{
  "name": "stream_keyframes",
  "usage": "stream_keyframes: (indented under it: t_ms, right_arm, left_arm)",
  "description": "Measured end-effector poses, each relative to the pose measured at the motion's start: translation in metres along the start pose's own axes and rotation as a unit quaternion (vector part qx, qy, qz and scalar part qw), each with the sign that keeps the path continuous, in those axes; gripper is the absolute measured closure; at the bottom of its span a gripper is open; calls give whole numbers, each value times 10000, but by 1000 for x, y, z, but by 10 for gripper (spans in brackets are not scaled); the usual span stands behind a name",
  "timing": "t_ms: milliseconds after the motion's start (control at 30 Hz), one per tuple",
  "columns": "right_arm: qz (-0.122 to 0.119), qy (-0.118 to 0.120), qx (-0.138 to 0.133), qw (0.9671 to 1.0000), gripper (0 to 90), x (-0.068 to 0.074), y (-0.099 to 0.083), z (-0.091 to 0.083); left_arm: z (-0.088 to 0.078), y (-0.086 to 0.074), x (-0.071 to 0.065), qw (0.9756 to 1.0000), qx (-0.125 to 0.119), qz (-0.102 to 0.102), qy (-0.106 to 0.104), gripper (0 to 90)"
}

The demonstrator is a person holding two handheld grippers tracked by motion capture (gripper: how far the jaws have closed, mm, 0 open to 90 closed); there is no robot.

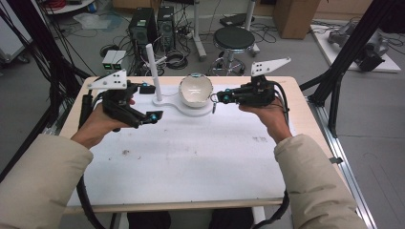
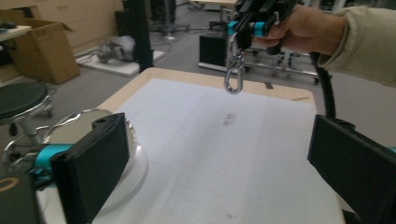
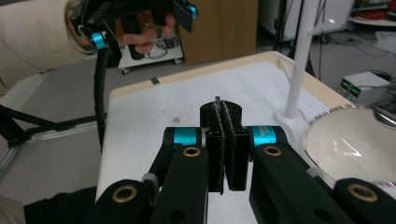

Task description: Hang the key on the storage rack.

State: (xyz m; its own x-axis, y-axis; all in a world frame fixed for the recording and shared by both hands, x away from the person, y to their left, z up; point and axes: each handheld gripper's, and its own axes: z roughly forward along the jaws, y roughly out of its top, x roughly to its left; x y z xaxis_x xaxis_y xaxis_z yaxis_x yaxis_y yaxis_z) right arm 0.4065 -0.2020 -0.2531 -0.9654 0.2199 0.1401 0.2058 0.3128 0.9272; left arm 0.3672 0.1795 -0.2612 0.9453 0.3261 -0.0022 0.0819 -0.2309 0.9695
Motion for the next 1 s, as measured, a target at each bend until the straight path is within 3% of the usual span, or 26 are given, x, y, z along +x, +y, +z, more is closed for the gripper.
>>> stream_keyframes:
  t_ms: [367, 767, 900, 1000]
  right_arm:
    - [-97, 328, 41, 9994, 890, 7, 5, 31]
    - [-191, 556, -37, 9983, 890, 12, 6, 41]
    - [-213, 623, -52, 9978, 889, 14, 8, 43]
    - [-217, 664, -83, 9975, 889, 14, 8, 42]
  left_arm:
    - [33, 13, -1, 9993, 4, 1, -385, 81]
    - [54, 11, -4, 9983, 153, 15, -561, 82]
    - [57, 11, -5, 9970, 152, -16, -759, 165]
    - [57, 12, -5, 9971, 156, -18, -746, 227]
